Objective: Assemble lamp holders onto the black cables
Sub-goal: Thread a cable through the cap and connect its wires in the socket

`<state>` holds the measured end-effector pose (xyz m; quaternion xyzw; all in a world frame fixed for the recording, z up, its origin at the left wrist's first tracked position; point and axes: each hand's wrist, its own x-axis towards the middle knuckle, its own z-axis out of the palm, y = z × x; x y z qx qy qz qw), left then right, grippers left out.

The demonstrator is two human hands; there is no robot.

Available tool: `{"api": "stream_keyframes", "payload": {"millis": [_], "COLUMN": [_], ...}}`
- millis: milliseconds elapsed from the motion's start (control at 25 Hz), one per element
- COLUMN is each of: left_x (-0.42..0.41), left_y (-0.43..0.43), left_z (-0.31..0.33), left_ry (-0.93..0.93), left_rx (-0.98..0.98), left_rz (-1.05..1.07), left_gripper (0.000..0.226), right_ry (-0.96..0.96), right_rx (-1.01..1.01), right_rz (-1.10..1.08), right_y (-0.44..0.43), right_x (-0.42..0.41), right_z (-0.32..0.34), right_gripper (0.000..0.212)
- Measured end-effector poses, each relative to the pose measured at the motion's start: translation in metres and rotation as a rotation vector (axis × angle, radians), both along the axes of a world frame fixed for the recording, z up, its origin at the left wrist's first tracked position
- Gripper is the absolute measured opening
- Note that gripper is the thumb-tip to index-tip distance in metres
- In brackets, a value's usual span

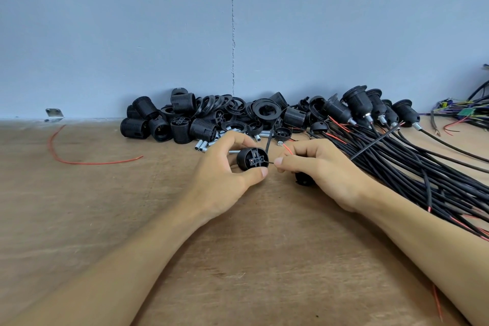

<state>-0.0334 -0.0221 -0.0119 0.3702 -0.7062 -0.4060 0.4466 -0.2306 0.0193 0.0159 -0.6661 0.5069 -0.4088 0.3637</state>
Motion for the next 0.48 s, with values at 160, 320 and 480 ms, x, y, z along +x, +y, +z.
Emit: {"api": "stream_keyframes", "payload": {"millis": [160, 320, 480], "left_x": [0.0, -0.0008, -0.003], "left_y": [0.0001, 0.0013, 0.004], "left_z": [-0.0008, -0.0014, -0.0016], "left_ry": [-0.011, -0.04, -0.105], "left_rx": [-0.022, -0.075, -0.165], "left_rz": [0.0, 0.007, 0.076], "left_gripper": [0.037, 0.036, 0.036], "right_ry": [0.044, 0.058, 0.084], "right_rx": [-0.009, -0.023, -0.101], "right_rz": [-0.031, -0.08, -0.139], "right_y": [0.0002, -0.0004, -0.0009], "right_x": [0.0014, 0.0013, 0.0015], "right_z": [0.0003, -0.0008, -0.0046], "right_gripper": [0.027, 0.028, 0.031]}}
